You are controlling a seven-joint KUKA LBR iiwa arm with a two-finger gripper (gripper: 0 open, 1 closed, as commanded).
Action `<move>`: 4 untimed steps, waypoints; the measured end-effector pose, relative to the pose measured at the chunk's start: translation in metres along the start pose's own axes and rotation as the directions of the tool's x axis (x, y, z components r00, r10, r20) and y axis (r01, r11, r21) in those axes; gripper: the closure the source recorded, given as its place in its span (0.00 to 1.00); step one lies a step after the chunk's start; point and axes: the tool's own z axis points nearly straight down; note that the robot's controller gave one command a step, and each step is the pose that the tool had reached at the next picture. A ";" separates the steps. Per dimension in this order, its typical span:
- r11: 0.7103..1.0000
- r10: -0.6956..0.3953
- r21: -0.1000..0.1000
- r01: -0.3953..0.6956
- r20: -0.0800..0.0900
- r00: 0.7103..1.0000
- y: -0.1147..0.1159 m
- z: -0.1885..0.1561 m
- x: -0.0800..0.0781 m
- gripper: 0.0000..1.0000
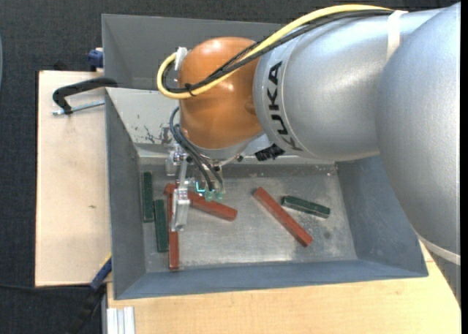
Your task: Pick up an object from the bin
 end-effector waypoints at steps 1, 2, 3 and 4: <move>1.000 0.003 -0.002 -0.003 0.008 1.000 -0.001 -0.004 -0.002 0.00; 0.998 -0.061 -0.002 0.061 0.011 0.998 -0.029 0.039 0.015 0.00; 0.998 -0.057 -0.003 0.057 0.013 0.998 -0.065 0.093 -0.010 0.00; 1.000 0.006 0.000 -0.006 0.005 1.000 -0.083 0.112 0.040 1.00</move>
Offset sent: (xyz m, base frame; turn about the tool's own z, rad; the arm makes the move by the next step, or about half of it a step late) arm -0.0257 -0.0461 -0.0639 -0.0890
